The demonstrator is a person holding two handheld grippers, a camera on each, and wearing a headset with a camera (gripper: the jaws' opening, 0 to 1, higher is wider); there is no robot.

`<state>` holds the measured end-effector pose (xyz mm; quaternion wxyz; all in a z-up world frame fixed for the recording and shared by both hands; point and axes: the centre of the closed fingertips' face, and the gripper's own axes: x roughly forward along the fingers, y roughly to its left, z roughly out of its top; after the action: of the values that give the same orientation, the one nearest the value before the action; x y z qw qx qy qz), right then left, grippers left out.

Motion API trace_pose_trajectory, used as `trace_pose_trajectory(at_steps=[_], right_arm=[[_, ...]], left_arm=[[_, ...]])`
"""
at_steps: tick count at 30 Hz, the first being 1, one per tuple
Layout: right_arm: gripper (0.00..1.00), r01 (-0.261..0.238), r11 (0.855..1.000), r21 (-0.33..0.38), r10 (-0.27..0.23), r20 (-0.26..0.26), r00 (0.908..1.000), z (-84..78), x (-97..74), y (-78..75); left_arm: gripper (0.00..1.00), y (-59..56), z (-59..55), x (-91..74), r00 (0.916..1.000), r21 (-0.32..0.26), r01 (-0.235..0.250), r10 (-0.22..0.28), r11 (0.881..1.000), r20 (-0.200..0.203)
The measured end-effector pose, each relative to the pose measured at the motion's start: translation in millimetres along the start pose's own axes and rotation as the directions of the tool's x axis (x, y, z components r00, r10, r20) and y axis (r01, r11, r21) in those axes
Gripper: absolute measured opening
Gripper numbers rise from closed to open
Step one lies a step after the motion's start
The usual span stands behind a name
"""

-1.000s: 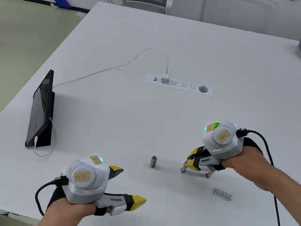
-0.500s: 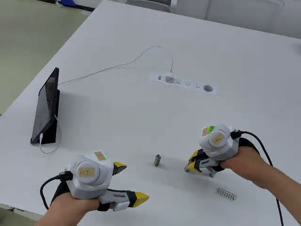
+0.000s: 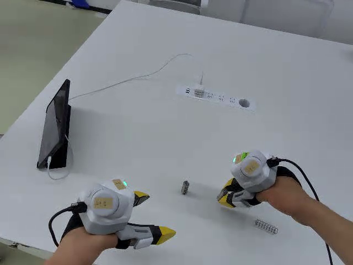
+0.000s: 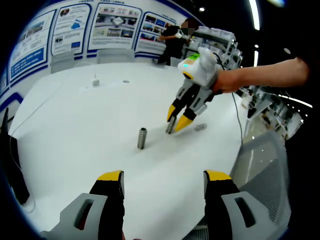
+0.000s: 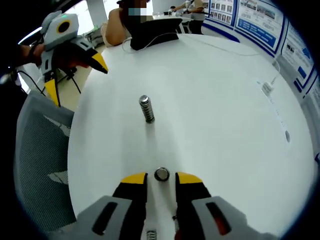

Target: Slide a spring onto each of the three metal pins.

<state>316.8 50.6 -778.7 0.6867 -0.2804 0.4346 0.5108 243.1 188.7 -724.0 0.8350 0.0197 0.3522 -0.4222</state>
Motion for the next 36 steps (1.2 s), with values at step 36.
trace_pose_trajectory(at_steps=[36], right_arm=[[0.6,0.101,0.925,0.366,-0.226,0.318,0.9207,9.2,-69.4,10.1]], left_arm=[[0.66,-19.7,9.6,-0.9,0.9998,0.03,0.017,-0.018,0.999,0.007]])
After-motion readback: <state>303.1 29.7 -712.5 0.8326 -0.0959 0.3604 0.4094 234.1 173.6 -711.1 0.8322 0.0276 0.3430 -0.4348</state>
